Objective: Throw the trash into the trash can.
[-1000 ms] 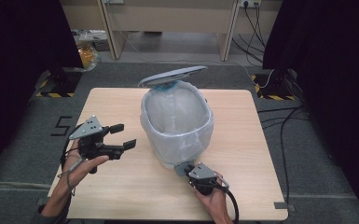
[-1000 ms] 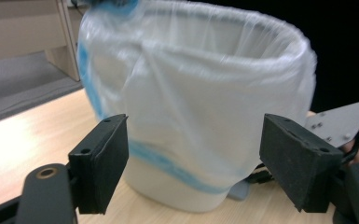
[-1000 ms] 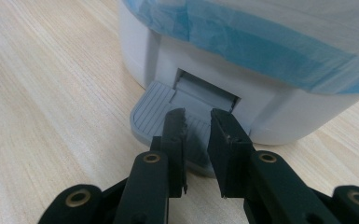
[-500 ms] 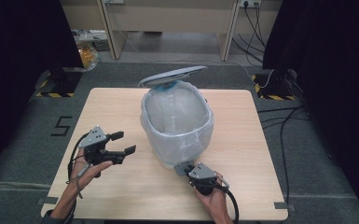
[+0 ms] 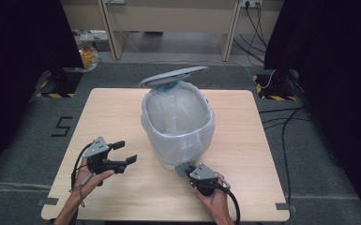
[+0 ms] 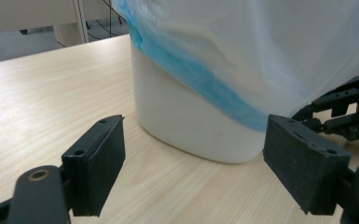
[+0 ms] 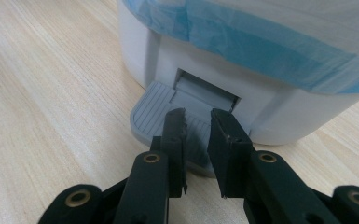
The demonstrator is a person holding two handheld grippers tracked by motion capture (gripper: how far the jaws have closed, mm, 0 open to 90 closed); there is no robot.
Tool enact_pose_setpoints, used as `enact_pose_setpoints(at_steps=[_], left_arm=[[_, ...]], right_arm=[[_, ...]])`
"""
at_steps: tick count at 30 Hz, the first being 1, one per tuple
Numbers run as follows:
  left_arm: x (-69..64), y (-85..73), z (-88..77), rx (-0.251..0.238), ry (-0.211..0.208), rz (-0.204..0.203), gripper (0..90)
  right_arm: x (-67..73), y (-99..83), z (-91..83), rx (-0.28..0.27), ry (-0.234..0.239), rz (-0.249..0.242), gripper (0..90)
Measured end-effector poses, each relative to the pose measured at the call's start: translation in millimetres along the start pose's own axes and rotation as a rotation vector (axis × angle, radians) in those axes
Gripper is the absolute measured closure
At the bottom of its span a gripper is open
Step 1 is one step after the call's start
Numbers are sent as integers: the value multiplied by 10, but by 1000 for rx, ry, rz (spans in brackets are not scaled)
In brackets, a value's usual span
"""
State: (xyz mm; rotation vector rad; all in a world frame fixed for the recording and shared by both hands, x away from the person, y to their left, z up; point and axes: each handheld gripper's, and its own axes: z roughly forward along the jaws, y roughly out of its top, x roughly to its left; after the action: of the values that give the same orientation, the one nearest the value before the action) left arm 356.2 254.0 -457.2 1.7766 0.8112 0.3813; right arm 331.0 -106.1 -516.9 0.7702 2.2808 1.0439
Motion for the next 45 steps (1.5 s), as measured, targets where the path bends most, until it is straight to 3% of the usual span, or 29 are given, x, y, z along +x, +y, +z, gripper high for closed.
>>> enact_pose_setpoints(at_steps=[11, 24, 27, 31, 38, 42, 45], left_arm=[[17, -253, 64, 53, 5, -2, 195], [99, -504, 62, 187, 40, 16, 180], [115, -534, 60, 195, 44, 7, 177], [116, -570, 63, 232, 78, 27, 168], [111, -630, 75, 263, 73, 23, 161], [115, -667, 103, 327, 86, 17, 155], [117, -670, 109, 339, 93, 23, 152]], right_arm=[[0, 0, 0, 0, 0, 0, 758], [2, 0, -1, 1, 0, 0, 758], [2, 0, -1, 1, 0, 0, 758], [2, 0, 0, 0, 0, 0, 758], [2, 0, 0, 1, 0, 0, 758], [2, 0, -1, 1, 0, 0, 758], [0, 0, 0, 0, 1, 0, 758]])
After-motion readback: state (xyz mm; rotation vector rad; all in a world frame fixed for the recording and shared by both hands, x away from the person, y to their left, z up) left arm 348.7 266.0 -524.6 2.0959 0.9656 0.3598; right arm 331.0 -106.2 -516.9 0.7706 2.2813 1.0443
